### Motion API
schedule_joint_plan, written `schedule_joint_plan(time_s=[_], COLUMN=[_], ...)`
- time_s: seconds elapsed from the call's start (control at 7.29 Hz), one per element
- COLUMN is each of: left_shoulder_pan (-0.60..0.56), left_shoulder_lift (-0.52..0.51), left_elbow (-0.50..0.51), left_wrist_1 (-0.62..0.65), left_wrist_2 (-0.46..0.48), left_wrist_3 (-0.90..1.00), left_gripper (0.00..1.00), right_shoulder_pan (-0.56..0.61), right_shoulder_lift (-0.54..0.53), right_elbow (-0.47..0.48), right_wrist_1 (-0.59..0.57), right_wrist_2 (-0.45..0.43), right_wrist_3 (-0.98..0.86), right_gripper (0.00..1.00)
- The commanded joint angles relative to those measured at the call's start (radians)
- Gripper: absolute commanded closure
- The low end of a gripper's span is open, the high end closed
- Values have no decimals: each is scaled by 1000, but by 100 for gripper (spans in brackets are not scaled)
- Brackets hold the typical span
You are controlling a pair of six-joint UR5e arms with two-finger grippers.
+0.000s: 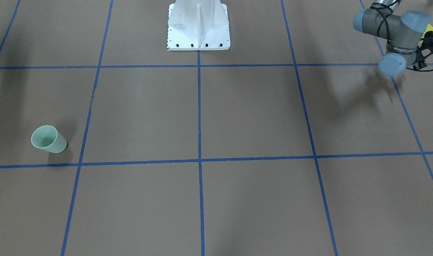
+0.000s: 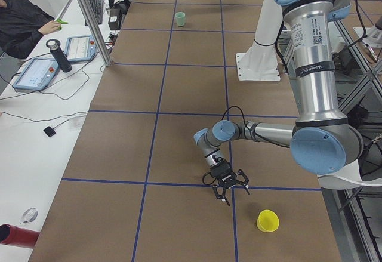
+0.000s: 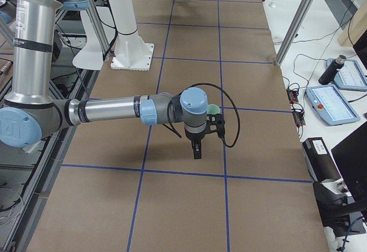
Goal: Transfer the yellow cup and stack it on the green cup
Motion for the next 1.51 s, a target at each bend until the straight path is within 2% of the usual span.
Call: schedule_joint_plan(time_s=[0.0, 0.55, 1.37], left_shoulder_pan=[18, 30, 30], left_shoulder_lift=[-18, -11, 19], left_elbow=[75, 167, 204], left_wrist_1=[1, 24, 21], left_wrist_2=[-24, -76, -176], left_wrist_3=[-47, -105, -105], left_gripper=[0, 0, 0], right_shoulder_pan=[0, 0, 0], right_shoulder_lift=[0, 2, 2], right_elbow=[2, 3, 3], right_wrist_1=[1, 1, 1], right_wrist_2=[5, 10, 10], right_wrist_3=[0, 0, 0], right_gripper=[0, 0, 0])
